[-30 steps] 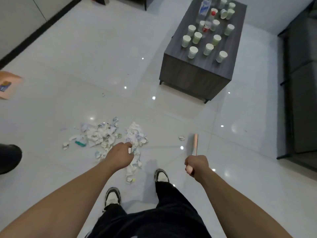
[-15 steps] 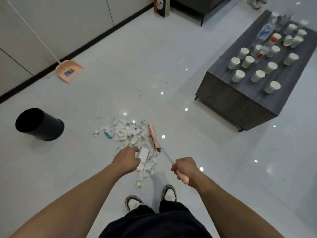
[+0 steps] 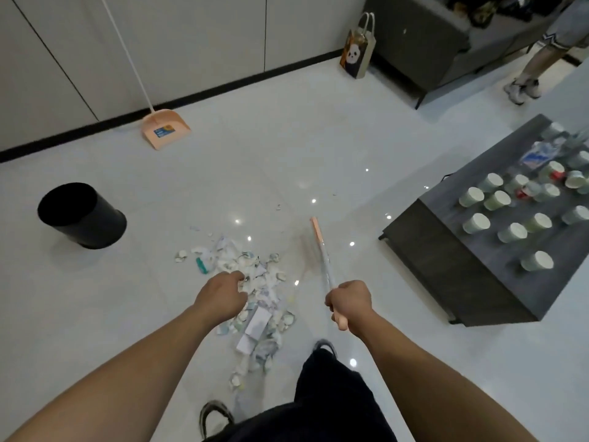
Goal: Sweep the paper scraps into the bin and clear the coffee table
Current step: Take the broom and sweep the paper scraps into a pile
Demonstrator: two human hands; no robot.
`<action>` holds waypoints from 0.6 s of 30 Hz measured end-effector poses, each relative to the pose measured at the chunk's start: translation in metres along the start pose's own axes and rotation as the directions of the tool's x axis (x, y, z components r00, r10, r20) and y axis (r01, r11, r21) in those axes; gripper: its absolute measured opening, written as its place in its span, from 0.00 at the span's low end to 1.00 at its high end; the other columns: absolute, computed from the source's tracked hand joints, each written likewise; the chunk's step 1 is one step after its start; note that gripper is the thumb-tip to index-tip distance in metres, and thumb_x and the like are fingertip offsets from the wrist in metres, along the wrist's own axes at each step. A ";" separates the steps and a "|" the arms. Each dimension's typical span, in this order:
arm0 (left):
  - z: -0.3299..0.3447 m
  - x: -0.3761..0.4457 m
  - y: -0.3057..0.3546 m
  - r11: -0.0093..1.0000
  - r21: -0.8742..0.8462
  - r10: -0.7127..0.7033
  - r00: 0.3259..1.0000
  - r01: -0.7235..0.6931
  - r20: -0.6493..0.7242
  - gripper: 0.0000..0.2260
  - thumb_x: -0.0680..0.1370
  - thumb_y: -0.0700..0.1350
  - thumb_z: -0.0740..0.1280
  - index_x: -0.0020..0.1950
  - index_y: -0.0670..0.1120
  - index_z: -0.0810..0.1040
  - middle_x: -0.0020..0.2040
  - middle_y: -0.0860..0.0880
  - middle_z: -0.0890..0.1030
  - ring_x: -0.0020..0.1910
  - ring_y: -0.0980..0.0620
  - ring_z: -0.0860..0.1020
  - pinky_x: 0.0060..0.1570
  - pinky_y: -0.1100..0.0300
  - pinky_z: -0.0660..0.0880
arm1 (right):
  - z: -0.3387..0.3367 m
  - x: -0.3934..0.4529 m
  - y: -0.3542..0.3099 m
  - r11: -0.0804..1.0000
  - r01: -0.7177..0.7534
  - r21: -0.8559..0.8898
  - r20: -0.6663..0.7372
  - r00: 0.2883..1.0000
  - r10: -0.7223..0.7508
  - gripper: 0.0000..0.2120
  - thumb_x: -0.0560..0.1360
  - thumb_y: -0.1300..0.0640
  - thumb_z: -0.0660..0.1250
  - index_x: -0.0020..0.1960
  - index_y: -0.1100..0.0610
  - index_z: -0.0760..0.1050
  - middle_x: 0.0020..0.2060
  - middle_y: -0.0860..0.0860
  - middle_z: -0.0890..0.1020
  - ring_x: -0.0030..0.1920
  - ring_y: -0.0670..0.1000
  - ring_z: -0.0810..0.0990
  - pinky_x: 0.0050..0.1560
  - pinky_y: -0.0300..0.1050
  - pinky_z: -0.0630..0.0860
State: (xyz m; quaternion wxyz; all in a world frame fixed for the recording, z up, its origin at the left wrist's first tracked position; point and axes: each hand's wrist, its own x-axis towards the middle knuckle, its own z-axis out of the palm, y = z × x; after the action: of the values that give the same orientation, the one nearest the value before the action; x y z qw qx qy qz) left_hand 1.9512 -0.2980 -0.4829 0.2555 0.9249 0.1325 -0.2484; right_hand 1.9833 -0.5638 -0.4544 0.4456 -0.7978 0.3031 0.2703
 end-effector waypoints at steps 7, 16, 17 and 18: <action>0.010 0.109 0.069 0.989 -0.081 -0.122 0.992 0.120 -0.018 0.22 0.76 0.50 0.63 0.70 0.50 0.71 0.63 0.47 0.75 0.60 0.47 0.74 0.51 0.59 0.68 | -0.064 0.165 -0.088 0.990 0.011 -0.141 -0.070 0.997 -0.021 0.09 0.66 0.69 0.61 0.35 0.58 0.63 0.26 0.56 0.68 0.23 0.54 0.71 0.29 0.43 0.66; 0.039 0.201 0.184 0.947 -0.173 -0.266 0.963 0.270 0.047 0.21 0.77 0.49 0.66 0.70 0.48 0.72 0.67 0.44 0.75 0.65 0.46 0.72 0.60 0.58 0.67 | -0.146 0.339 -0.177 0.928 0.001 -0.373 -0.004 1.000 -0.003 0.06 0.69 0.67 0.63 0.36 0.61 0.69 0.26 0.56 0.75 0.25 0.54 0.77 0.25 0.38 0.71; 0.038 0.207 0.191 0.941 -0.190 -0.277 0.960 0.279 0.038 0.21 0.77 0.49 0.66 0.70 0.47 0.72 0.67 0.44 0.74 0.66 0.46 0.72 0.61 0.58 0.66 | -0.145 0.345 -0.183 0.911 0.022 -0.412 0.022 1.000 -0.014 0.08 0.68 0.67 0.64 0.33 0.59 0.68 0.24 0.55 0.74 0.24 0.52 0.75 0.23 0.36 0.69; 0.037 0.211 0.197 0.937 -0.198 -0.287 0.957 0.289 0.037 0.21 0.78 0.49 0.66 0.70 0.47 0.72 0.68 0.45 0.74 0.66 0.46 0.71 0.61 0.59 0.66 | -0.142 0.348 -0.186 0.887 0.038 -0.460 0.058 0.998 -0.012 0.09 0.69 0.67 0.65 0.32 0.59 0.68 0.24 0.54 0.74 0.22 0.51 0.73 0.21 0.35 0.68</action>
State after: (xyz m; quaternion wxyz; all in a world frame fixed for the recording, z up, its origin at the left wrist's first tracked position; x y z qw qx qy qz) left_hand 2.1873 -0.4573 -0.5415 0.3090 0.8641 0.2899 -0.2718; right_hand 2.3745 -0.6947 -0.5321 0.2550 -0.8771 0.2080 0.3500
